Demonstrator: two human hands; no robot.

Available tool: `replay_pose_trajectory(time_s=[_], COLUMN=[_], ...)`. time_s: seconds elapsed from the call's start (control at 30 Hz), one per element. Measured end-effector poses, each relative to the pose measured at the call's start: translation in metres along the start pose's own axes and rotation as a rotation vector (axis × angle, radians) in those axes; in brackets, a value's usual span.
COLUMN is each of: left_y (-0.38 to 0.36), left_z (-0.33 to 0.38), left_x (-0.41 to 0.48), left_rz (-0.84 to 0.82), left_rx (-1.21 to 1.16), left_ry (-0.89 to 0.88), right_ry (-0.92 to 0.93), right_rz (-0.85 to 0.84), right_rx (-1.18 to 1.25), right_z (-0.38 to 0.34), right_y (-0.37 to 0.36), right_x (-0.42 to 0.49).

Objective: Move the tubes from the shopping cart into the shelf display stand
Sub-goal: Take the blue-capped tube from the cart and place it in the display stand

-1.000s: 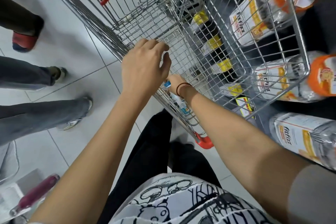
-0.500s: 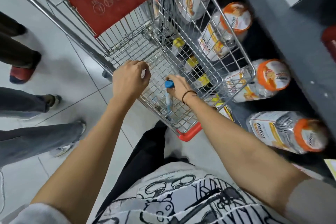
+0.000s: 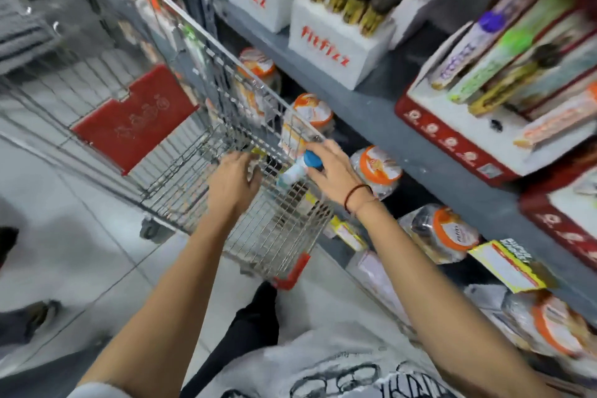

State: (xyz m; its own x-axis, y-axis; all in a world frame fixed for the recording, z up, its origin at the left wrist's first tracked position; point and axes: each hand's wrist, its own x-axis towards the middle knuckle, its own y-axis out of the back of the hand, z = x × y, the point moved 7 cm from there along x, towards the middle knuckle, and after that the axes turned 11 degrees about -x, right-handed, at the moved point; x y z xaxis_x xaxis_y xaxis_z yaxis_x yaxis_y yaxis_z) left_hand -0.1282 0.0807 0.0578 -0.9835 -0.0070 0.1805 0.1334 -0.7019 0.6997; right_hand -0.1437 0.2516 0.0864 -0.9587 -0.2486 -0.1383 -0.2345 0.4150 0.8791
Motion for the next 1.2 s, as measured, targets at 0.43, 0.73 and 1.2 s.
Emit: replay_pose_trajectory(time_s=[0.43, 0.73, 1.2], left_y=[-0.111, -0.150, -0.153], left_z=[0.184, 0.209, 0.205], left_x=[0.044, 0.022, 0.025], left_rz=[-0.410, -0.549, -0.498], left_rx=[-0.078, 0.075, 0.110], left_ry=[-0.598, -0.745, -0.847], right_ry=[-0.226, -0.401, -0.542], right_rz=[0.373, 0.458, 0.549], right_rx=[-0.243, -0.236, -0.341], right_z=[0.065, 0.095, 0.122], right_y=[0.224, 0.267, 0.303], right_x=[-0.100, -0.133, -0.118])
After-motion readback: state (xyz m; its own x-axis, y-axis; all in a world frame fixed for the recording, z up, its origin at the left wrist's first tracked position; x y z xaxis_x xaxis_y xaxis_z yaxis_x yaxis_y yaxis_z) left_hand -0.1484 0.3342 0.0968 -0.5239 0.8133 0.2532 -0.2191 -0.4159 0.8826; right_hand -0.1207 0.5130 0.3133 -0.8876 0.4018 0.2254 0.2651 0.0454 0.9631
